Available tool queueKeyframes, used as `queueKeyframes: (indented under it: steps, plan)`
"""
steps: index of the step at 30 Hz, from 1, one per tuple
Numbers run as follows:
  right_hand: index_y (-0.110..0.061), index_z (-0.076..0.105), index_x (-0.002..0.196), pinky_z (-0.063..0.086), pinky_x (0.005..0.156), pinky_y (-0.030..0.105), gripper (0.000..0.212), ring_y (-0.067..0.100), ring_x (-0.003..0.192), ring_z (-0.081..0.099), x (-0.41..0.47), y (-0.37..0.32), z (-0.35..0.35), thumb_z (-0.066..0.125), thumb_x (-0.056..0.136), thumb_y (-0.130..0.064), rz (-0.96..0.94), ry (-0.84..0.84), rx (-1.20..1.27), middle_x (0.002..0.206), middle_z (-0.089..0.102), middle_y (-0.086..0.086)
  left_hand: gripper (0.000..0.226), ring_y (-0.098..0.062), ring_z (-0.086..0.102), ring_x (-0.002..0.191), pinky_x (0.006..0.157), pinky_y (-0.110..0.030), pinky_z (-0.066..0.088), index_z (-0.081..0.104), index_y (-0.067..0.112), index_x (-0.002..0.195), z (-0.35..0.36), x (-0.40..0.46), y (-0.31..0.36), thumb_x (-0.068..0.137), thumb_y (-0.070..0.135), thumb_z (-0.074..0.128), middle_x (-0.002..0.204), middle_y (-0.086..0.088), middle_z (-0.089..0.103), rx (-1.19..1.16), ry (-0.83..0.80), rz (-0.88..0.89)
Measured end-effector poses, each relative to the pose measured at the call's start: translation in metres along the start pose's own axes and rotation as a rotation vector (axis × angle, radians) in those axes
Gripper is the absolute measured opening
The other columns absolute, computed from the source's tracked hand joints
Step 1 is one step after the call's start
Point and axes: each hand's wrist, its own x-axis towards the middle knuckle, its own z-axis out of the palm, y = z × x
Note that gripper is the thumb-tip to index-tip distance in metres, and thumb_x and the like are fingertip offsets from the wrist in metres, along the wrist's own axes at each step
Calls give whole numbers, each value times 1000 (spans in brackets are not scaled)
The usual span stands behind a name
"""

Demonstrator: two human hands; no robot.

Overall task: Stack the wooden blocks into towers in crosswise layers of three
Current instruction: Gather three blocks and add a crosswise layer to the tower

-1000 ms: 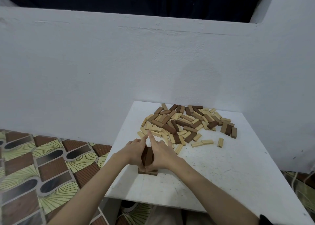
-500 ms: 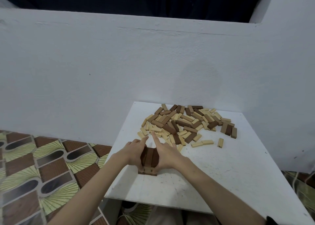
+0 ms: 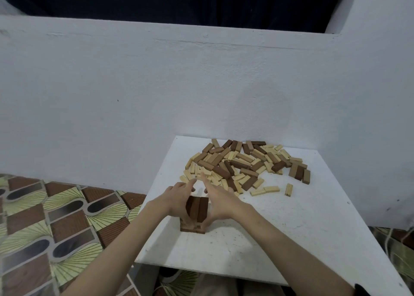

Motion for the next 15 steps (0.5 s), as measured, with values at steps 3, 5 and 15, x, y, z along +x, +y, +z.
queueKeyframes:
  steps: [3, 5, 15]
  plan:
    - [-27, -21, 149, 20, 114, 53, 140, 28, 139, 31, -8, 14, -20, 88, 61, -39, 18, -5, 40, 151, 34, 6, 117, -20, 19, 139, 113, -39, 20, 6, 24, 149, -11, 5, 11, 63, 48, 81, 147, 3, 34, -73, 19, 21]
    - [-27, -19, 149, 25, 112, 49, 141, 27, 139, 31, -13, 29, -28, 89, 60, -38, 48, 12, 36, 152, 34, 6, 102, -20, 22, 137, 111, -39, 23, 17, 24, 148, -17, 10, 23, 69, 49, 77, 145, 2, 37, -122, 67, 35]
    - [-18, 30, 147, 35, 107, 36, 80, 23, 133, 38, -50, 110, -32, 74, 81, -29, 206, 146, 64, 148, 37, 6, 47, -20, 43, 124, 101, -30, 37, 44, 16, 133, 18, 46, 89, 92, 36, 54, 135, -4, 49, -204, 313, 78]
